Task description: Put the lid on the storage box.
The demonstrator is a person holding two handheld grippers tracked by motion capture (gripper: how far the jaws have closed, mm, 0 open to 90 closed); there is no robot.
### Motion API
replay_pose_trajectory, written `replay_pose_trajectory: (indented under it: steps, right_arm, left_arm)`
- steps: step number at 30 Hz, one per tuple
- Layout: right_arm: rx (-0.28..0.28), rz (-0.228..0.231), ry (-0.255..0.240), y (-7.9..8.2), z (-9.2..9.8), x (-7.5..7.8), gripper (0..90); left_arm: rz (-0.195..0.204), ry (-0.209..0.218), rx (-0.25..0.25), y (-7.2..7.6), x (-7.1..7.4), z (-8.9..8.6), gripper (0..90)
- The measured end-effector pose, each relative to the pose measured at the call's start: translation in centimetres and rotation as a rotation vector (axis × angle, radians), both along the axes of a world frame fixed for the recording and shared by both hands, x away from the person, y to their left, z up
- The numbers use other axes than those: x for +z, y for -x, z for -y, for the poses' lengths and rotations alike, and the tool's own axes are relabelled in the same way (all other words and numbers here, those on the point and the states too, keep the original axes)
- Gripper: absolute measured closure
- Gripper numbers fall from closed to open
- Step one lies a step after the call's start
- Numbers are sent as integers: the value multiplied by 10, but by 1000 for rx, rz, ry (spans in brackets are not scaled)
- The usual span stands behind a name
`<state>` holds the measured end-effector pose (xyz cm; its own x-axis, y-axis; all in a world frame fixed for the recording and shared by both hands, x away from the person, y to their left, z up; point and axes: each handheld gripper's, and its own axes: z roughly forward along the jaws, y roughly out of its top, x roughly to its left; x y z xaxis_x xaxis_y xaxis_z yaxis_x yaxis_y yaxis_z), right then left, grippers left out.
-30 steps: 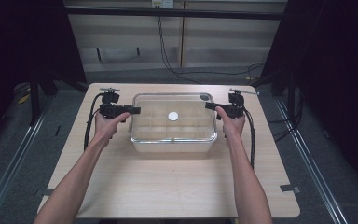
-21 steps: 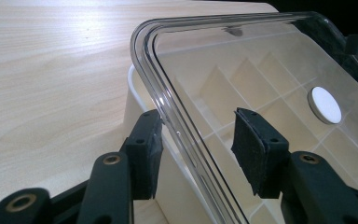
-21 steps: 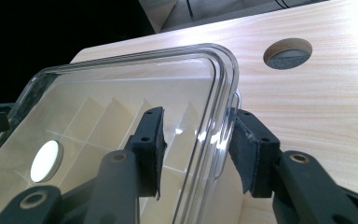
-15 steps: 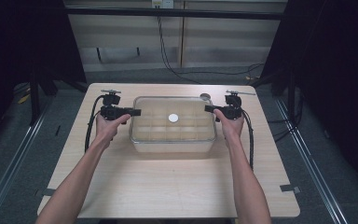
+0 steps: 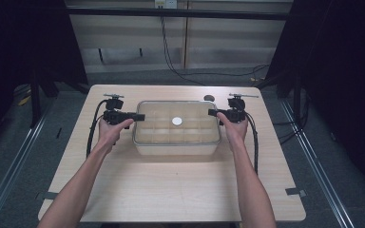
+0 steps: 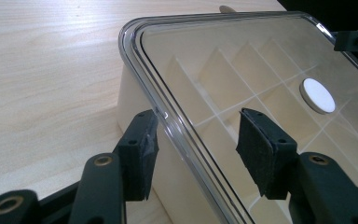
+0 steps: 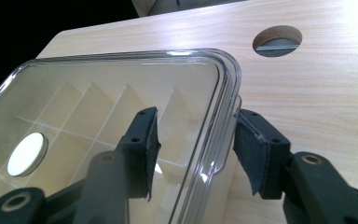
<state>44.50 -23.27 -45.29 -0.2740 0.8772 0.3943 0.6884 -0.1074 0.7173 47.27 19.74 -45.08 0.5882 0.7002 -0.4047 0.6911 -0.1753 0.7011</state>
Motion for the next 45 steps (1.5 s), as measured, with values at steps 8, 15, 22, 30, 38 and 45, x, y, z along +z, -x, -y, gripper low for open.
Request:
replay_pose_trajectory:
  steps: [8,15,22,30,38,45]
  right_arm:
    - [-14,-10,-9,5,4,-3,388]
    - [-3,13,-39,13,6,3,373]
    - [39,57,-49,27,4,15,366]
    - [99,138,-16,67,2,28,416]
    - [124,170,-49,102,8,30,426]
    - [134,166,-9,128,18,29,406]
  left_arm:
    - [-26,30,8,4,-5,-2,379]
    - [10,-28,-11,12,1,3,348]
    - [50,-5,-32,27,12,-9,330]
    - [139,-3,-49,65,22,-32,472]
    - [182,-54,-40,90,28,-45,423]
    - [177,-68,-51,116,21,-55,368]
